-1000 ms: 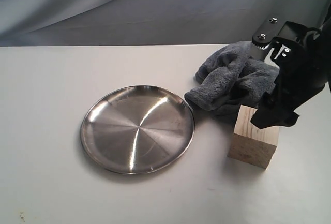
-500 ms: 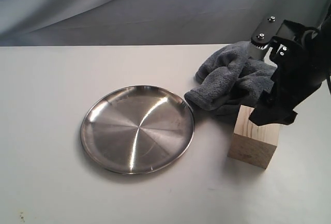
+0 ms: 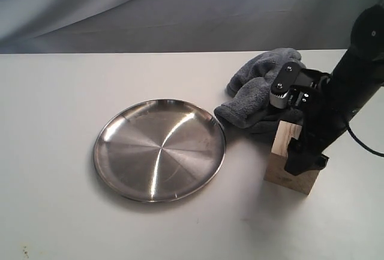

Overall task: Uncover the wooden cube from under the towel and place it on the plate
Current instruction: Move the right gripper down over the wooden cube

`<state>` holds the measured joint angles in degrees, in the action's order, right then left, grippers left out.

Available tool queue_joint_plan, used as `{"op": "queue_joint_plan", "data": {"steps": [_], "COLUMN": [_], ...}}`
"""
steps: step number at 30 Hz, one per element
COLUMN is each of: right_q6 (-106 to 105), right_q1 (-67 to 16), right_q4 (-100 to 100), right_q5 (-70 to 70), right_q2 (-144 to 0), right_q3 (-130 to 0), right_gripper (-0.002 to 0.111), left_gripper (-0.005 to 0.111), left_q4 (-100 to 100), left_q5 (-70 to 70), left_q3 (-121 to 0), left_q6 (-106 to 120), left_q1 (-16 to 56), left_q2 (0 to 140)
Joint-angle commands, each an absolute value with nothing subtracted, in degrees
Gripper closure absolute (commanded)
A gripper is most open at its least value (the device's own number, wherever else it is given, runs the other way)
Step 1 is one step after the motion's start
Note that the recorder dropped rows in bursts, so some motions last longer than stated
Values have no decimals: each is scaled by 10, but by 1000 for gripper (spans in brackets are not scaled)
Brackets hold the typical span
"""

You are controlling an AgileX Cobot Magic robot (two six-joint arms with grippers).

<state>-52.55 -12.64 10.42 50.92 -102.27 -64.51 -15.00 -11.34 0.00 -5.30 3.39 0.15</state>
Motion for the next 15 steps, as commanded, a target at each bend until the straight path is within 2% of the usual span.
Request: {"op": "queue_joint_plan", "data": {"steps": [1, 15], "right_q6": [-528, -527], "right_q1": [-127, -153], "right_q4": [94, 125], "right_q5": [496, 492], "right_q2": [-1031, -1046], "right_q3": [-644, -644], "right_gripper": [3, 6], "left_gripper": [107, 107], "left_q4": [-147, -147], "left_q5": [-107, -107], "left_q3": [0, 0], "left_q6": [-55, -55], "left_q1": [33, 33], "left_q2": [0, 0]}}
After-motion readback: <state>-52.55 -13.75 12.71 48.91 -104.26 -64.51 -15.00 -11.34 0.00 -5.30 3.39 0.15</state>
